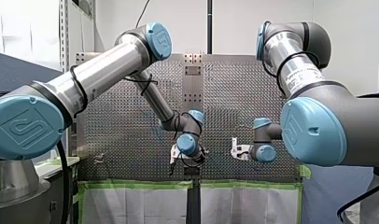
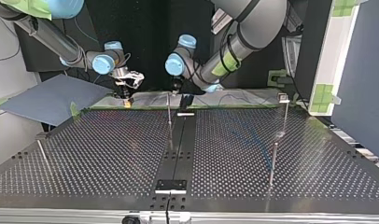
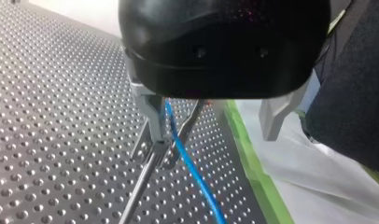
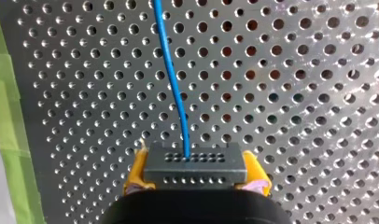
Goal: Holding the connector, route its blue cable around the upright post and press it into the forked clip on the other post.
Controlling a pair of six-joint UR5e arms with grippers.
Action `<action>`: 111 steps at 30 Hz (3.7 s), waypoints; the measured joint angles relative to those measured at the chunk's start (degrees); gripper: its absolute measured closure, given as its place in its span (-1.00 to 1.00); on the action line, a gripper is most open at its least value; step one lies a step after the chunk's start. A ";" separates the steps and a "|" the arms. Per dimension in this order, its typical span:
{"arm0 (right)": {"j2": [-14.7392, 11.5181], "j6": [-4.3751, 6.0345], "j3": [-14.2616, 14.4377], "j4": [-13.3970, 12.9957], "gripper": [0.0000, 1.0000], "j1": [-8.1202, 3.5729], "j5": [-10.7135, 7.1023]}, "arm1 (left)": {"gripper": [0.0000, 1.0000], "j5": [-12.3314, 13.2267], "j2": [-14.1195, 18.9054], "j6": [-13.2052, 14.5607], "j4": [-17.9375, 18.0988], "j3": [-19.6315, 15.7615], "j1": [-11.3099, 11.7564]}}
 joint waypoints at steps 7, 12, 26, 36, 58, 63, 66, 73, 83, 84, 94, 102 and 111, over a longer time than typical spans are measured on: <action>0.00 -0.01 0.00 0.01 1.00 0.04 0.00 | -1.00 -0.08 0.03 -0.02 0.72 -0.13 -0.37; 0.00 -0.01 0.01 0.06 1.00 0.05 0.00 | -1.00 -0.27 0.09 0.07 0.76 -0.15 -0.56; 0.00 0.00 0.01 0.14 1.00 0.21 -0.37 | -1.00 -0.94 1.39 0.50 1.45 -0.15 -1.85; 0.00 0.04 0.00 0.12 1.00 0.22 -0.40 | -1.00 -1.21 1.42 0.48 1.46 -0.15 -2.08; 0.00 0.07 0.01 0.17 1.00 0.25 -0.41 | -1.00 -4.67 5.03 0.38 2.62 -3.58 -4.65; 0.00 0.08 0.01 0.08 1.00 0.46 -0.36 | -1.00 -5.17 7.67 -1.16 5.19 -6.22 -6.42; 0.00 0.08 0.00 0.09 1.00 0.64 -0.35 | -1.00 -5.92 9.07 -2.42 6.59 -7.61 -7.69; 0.00 0.49 0.00 0.14 1.00 0.80 -0.35 | -1.00 -8.43 12.35 -5.65 9.12 -10.90 -10.93; 0.00 1.15 0.01 0.16 1.00 0.91 -0.35 | -1.00 -13.15 17.16 -10.46 6.95 -15.72 -15.72; 0.00 1.18 0.01 0.12 1.00 0.93 -0.35 | -1.00 -13.58 17.60 -10.89 7.22 -16.15 -16.17; 0.00 1.51 0.01 0.05 1.00 1.10 -0.50 | -1.00 -18.71 22.73 -16.03 11.60 -21.29 -21.27; 0.00 1.88 0.01 0.16 1.00 1.18 -0.52 | -1.00 -22.20 26.91 -20.21 12.12 -25.46 -21.77; 0.00 1.91 0.01 0.17 1.00 1.26 -0.53 | -1.00 -20.04 32.07 -20.08 14.82 -30.62 -18.40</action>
